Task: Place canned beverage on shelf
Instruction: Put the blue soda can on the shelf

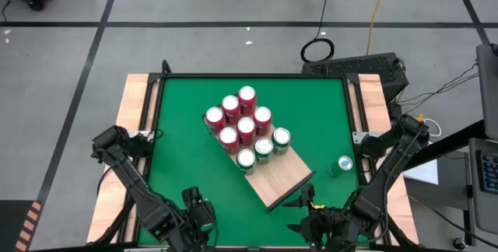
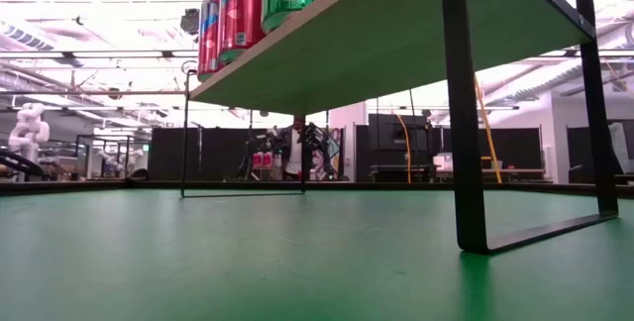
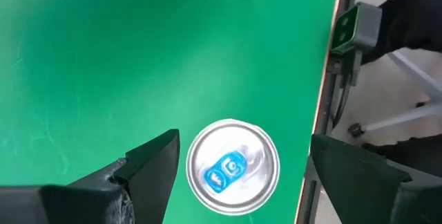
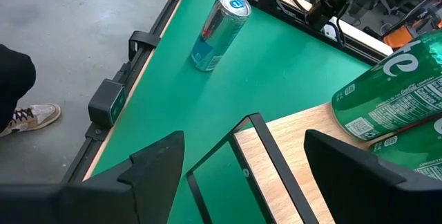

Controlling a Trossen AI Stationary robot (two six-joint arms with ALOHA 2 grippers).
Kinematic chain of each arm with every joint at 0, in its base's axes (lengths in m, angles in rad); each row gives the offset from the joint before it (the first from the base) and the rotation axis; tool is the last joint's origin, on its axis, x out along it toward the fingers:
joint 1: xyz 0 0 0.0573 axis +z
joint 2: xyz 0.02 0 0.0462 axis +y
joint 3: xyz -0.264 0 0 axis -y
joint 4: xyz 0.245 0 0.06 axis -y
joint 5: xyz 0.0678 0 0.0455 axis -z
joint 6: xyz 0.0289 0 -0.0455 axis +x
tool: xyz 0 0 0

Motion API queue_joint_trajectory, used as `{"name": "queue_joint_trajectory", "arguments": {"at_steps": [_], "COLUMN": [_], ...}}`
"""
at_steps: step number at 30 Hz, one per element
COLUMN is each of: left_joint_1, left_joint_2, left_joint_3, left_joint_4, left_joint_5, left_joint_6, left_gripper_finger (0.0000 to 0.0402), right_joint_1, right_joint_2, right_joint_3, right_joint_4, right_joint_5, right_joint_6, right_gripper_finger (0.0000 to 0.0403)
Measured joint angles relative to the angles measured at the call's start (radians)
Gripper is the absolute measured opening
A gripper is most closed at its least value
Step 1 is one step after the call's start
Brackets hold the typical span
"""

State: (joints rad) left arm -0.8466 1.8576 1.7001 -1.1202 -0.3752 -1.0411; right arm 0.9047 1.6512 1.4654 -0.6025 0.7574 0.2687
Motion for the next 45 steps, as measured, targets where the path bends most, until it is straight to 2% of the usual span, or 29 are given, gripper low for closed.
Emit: {"name": "queue_joint_trajectory", "arguments": {"at_steps": [22, 26, 34, 41, 45], "left_joint_1": [0.001, 0.001, 0.001, 0.003, 0.003], "left_joint_2": [0.079, 0.078, 0.078, 0.077, 0.077], "left_joint_3": [-0.038, -0.038, -0.038, -0.037, -0.006], "left_joint_4": [0.012, 0.014, 0.014, 0.016, 0.012], "left_joint_5": [0.031, 0.031, 0.034, 0.037, 0.045], "left_joint_6": [-0.035, -0.052, -0.034, -0.015, 0.046], "left_gripper_finger": [0.0321, 0.0299, 0.0215, 0.0227, 0.0228], "right_joint_1": [0.000, 0.000, -0.002, -0.014, -0.015], "right_joint_2": [0.000, 0.000, 0.017, 0.066, 0.090], "right_joint_3": [0.000, 0.000, 0.000, 0.000, 0.000], "right_joint_4": [-0.001, -0.001, 0.002, 0.103, 0.191], "right_joint_5": [0.001, 0.001, 0.001, 0.001, 0.000], "right_joint_6": [-0.007, -0.003, 0.000, -0.037, -0.095], "right_gripper_finger": [0.0288, 0.0288, 0.0288, 0.0288, 0.0288]}}
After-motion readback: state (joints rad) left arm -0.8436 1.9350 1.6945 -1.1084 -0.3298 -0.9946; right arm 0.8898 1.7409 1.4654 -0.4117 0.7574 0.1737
